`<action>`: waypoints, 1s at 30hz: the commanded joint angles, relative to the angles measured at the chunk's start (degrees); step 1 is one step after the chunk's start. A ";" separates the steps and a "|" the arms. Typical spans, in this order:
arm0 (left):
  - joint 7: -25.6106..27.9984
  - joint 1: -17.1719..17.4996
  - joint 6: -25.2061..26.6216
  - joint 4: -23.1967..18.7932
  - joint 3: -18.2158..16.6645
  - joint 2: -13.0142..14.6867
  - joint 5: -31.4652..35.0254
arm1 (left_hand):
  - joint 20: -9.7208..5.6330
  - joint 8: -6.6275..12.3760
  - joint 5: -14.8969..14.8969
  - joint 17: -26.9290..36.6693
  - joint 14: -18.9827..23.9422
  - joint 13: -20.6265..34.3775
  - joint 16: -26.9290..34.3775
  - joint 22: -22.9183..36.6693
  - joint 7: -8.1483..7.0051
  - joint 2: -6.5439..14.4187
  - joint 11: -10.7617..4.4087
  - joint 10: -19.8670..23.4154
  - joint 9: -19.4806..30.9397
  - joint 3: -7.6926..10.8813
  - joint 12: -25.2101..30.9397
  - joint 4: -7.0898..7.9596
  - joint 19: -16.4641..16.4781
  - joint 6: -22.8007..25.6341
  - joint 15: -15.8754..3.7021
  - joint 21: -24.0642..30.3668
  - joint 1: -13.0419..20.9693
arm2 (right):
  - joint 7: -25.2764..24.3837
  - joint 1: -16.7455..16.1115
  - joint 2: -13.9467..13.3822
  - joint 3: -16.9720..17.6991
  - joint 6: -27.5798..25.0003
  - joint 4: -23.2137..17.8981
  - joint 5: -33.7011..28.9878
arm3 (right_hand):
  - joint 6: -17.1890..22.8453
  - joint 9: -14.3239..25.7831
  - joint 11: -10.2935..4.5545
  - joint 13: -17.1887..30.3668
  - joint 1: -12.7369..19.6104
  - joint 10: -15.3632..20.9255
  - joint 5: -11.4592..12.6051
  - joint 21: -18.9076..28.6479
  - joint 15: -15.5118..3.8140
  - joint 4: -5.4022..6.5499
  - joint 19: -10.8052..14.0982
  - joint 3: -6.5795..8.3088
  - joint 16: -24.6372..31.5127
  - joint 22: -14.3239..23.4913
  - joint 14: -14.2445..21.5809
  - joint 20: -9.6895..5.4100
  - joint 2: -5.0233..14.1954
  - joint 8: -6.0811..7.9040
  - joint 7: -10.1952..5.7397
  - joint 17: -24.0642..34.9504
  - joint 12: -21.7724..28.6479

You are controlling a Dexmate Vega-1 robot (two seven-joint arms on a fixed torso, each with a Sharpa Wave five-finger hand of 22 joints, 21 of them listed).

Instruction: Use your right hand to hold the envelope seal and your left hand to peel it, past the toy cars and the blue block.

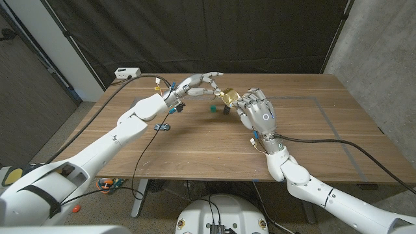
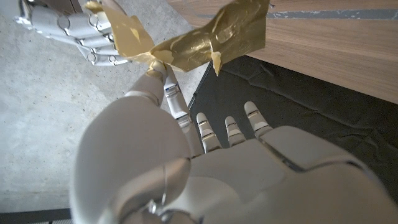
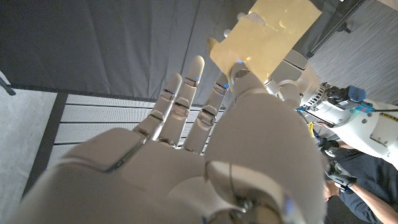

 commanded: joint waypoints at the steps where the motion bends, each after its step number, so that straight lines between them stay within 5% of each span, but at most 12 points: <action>1: 3.53 -0.90 -0.82 -5.13 0.48 2.45 11.92 | -0.50 0.06 0.02 0.33 -0.53 0.19 -0.22 0.31 -1.13 1.34 -0.30 -0.81 0.54 0.28 -0.15 0.35 -0.98 2.49 -0.11 0.00 0.92 | 1.56 -0.14 -0.10 0.86 1.87 -0.55 1.69 | 0.66 0.09 -0.13 0.32 -0.24 0.80 0.43 0.38 -8.88 -0.03 -0.32 -0.01 -0.37 0.04 0.59 -3.87 -0.01 0.49 -0.09 0.28 -0.21; 9: 7.98 1.01 0.31 -8.25 -1.04 3.23 15.76 | -0.71 0.20 0.11 0.39 -0.47 0.23 -0.24 0.32 -1.14 1.44 -0.21 -0.68 1.04 0.37 -0.17 0.30 -0.89 2.37 -0.48 0.07 1.01 | 2.43 -0.12 0.27 0.79 1.30 0.29 1.42 | 0.78 0.05 -0.14 0.39 -0.35 1.09 0.52 0.61 -8.88 -0.04 -0.47 0.04 -0.50 -0.01 0.72 -3.79 -0.10 0.52 -0.09 0.41 -0.47; 17: 10.82 2.72 1.45 -11.34 -2.75 4.39 17.31 | -0.98 0.62 0.45 0.45 -0.04 0.29 -0.18 0.34 0.39 1.79 0.16 0.42 1.88 0.89 0.14 -0.10 -0.67 2.24 -0.71 0.22 1.72 | 2.22 0.06 0.57 0.81 0.53 1.47 1.49 | 0.93 0.02 -0.15 0.46 -0.43 1.23 0.62 0.83 -8.88 -0.07 -0.56 0.07 -0.67 -0.06 0.74 -3.84 -0.23 0.56 -0.10 0.53 -0.77; 19: 12.27 3.37 2.06 -12.90 -3.45 4.98 19.12 | -0.85 0.81 0.59 0.45 0.14 0.31 -0.16 0.34 1.50 1.86 0.33 0.94 2.22 1.06 0.29 -0.22 -0.55 2.20 -0.83 0.30 1.93 | 2.30 0.16 0.63 0.73 0.16 1.70 1.31 | 0.96 0.00 -0.16 0.48 -0.43 1.24 0.65 0.89 -8.88 -0.08 -0.62 0.09 -0.72 -0.08 0.75 -3.83 -0.25 0.56 -0.10 0.57 -0.87; 30: 17.14 5.25 4.24 -21.06 -5.23 8.48 31.00 | -1.03 1.77 0.72 0.35 0.74 0.34 -0.14 0.33 1.91 1.49 -0.68 2.32 3.06 1.32 0.63 -0.57 -0.31 3.28 -1.54 0.48 2.28 | 2.62 0.67 0.78 0.41 0.09 2.38 1.95 | 1.00 -0.03 -0.13 0.59 -0.50 1.41 0.78 1.17 -8.89 -0.09 -0.82 0.18 -0.89 -0.14 0.86 -3.71 -0.32 0.52 -0.11 0.77 -1.28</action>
